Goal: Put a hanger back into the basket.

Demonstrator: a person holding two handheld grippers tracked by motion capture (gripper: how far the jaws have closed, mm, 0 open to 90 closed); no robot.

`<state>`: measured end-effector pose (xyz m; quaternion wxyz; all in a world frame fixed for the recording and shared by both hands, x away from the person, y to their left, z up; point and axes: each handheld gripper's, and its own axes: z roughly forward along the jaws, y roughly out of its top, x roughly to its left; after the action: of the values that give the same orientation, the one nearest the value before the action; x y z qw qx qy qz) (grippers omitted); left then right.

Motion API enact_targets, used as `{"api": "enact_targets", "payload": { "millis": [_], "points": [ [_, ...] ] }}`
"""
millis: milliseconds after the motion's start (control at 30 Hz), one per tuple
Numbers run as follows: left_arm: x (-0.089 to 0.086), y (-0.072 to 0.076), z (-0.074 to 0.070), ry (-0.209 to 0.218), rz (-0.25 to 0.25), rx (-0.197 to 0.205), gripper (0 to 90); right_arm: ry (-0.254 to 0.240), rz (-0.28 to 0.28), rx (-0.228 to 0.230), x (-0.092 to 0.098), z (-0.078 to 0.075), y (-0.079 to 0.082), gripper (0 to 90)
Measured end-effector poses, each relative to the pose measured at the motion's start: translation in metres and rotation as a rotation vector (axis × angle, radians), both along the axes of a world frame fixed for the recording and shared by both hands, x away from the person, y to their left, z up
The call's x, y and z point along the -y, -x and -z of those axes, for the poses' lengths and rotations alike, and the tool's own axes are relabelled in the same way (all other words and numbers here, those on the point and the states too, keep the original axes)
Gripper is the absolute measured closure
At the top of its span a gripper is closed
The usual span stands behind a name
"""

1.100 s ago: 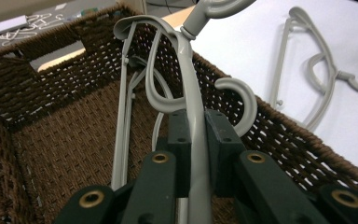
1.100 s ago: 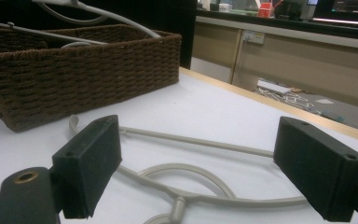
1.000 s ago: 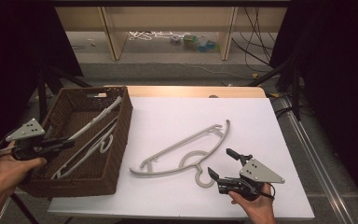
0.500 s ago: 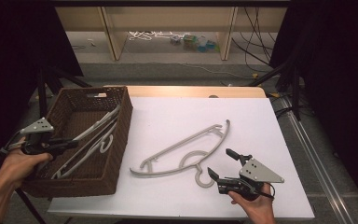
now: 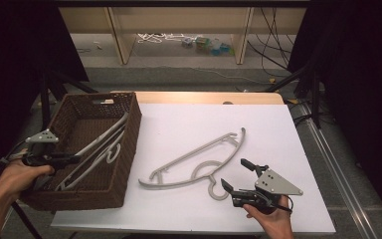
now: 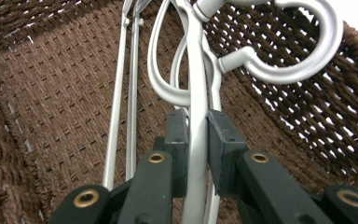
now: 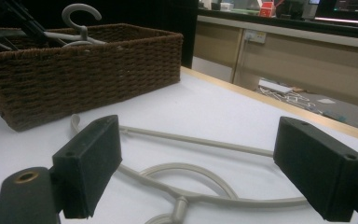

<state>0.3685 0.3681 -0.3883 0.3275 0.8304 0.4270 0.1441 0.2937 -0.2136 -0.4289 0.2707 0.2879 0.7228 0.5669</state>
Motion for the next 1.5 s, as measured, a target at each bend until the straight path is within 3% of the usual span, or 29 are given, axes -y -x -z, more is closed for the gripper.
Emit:
{"api": "enact_targets", "payload": {
  "millis": [100, 167, 267, 400, 600, 633, 733, 833, 867, 1000, 1067, 1167, 1233, 1500],
  "points": [
    [0.002, 0.000, 0.000, -0.011, -0.002, -0.017, 79.5, 0.004, -0.001, 0.000, 0.001, 0.000, 0.000, 16.0],
    [0.002, -0.001, -0.001, 0.009, -0.006, -0.022, 79.3, 0.000, -0.004, -0.008, 0.000, 0.000, 0.000, 15.9],
    [0.002, -0.001, -0.005, 0.024, -0.016, -0.012, 79.1, 0.002, -0.002, 0.003, 0.001, 0.000, 0.000, 15.9],
    [0.003, 0.001, -0.011, 0.007, -0.007, 0.000, 76.4, 0.001, 0.002, 0.004, 0.001, 0.000, -0.001, 15.9],
    [0.008, 0.003, -0.016, 0.087, -0.048, 0.054, 68.5, 0.001, 0.002, 0.002, 0.001, 0.000, -0.001, 15.9],
    [0.010, 0.004, -0.016, 0.112, -0.079, 0.067, 66.5, -0.001, 0.004, 0.000, 0.001, 0.000, 0.000, 15.9],
    [0.013, 0.006, -0.021, 0.138, -0.089, 0.105, 61.1, -0.006, 0.000, -0.018, 0.001, -0.001, 0.001, 15.9],
    [0.018, 0.007, -0.025, 0.156, -0.109, 0.131, 51.9, 0.000, 0.005, 0.001, 0.002, 0.000, 0.000, 15.9],
    [0.020, 0.008, -0.026, 0.169, -0.115, 0.139, 48.9, -0.007, 0.002, -0.022, 0.001, -0.001, 0.001, 15.9],
    [0.031, 0.011, -0.032, 0.188, -0.146, 0.180, 38.4, 0.001, 0.005, 0.001, 0.002, -0.001, 0.000, 15.9],
    [0.036, 0.013, -0.033, 0.220, -0.144, 0.193, 35.8, -0.009, -0.001, -0.022, 0.001, -0.001, 0.001, 15.9],
    [0.047, 0.016, -0.035, 0.261, -0.153, 0.226, 33.1, 0.002, 0.004, 0.000, 0.002, -0.001, 0.000, 15.9],
    [0.053, 0.018, -0.038, 0.290, -0.155, 0.258, 30.5, -0.009, -0.001, -0.022, 0.001, -0.001, 0.001, 15.9],
    [0.087, 0.027, -0.048, 0.365, -0.098, 0.332, 22.2, -0.001, 0.002, -0.016, 0.001, 0.000, 0.001, 15.9]
  ]
}}
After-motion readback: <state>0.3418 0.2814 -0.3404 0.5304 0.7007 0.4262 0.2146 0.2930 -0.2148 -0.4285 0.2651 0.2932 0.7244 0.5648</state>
